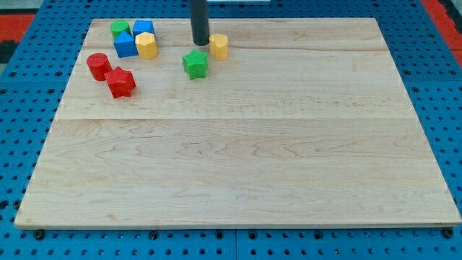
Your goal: Slide the green circle to the left of the blue triangle
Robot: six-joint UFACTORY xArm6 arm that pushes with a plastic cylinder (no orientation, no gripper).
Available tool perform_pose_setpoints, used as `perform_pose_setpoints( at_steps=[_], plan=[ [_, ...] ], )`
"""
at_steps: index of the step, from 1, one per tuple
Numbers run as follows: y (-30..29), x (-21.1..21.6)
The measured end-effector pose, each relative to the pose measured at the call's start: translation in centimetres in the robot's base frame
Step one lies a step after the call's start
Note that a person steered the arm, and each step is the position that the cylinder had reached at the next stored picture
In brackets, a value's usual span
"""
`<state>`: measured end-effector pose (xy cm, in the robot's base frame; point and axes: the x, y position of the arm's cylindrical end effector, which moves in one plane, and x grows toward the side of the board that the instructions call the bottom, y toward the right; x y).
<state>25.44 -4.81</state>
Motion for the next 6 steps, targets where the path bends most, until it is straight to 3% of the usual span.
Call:
perform_pose_setpoints(
  at_steps=[1,2,3,4,5,6],
  plan=[
    [-1.0,-3.3],
    [-5.9,-5.5],
    [-15.6,-6.1],
    [-17.8,-5.5],
    [-18.1,-1.6],
    [-18.0,-1.3]
  ],
)
